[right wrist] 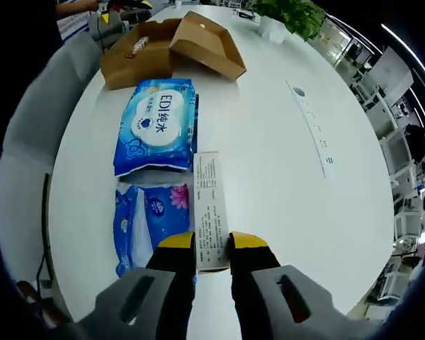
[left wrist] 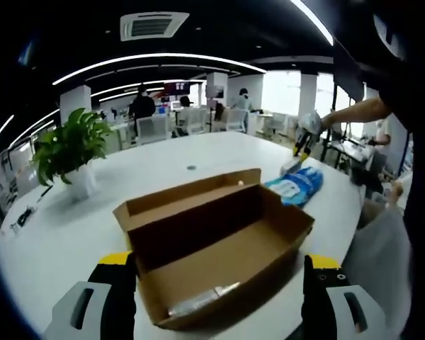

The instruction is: Operate the shoe box by opening the lid, removing the specified soft item, and placing it in the target area until the item is outside and the box remains undamaged.

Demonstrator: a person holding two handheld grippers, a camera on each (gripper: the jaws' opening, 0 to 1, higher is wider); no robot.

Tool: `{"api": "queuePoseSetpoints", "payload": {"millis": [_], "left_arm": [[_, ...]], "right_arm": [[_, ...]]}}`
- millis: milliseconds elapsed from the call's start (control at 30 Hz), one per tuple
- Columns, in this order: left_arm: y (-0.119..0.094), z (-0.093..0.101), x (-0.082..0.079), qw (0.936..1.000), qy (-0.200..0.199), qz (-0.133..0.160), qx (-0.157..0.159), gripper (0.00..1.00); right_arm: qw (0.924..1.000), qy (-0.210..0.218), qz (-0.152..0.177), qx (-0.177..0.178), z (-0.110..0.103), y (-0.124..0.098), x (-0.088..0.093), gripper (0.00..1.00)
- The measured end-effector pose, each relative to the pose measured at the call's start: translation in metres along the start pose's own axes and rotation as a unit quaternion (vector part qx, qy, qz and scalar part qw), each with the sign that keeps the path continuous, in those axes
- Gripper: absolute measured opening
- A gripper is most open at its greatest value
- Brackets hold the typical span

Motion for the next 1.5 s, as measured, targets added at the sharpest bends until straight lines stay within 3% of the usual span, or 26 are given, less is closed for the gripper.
{"api": "queuePoseSetpoints", "payload": {"millis": [567,1267,1500], "left_arm": [[0.001,-0.004,0.006,1.0,0.0,-0.01,0.001,0.99],[0.002,-0.006,0.012,0.9999,0.0,-0.01,-0.002,0.99],[-0.001,-0.008,0.011,1.0,-0.002,-0.009,-0.005,0.99]], "right_arm": [[0.9985,-0.012,-0.05,-0.015,-0.005,0.01,0.024,0.16],[0.998,0.005,-0.062,-0.014,-0.012,0.006,0.009,0.17],[0.9975,-0.002,-0.07,-0.007,-0.005,0.007,0.018,0.17]]}}
Point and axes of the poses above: the point that each gripper's makers call its tool centre point, and the gripper's own axes: y roughly forward along the fingers, z roughly to its right, x roughly out of its underside, the point moved 3 cm from there along -y, roughly backward along the fingers, and after that the axes turned 8 degrees about -y, right-handed, at the moved point
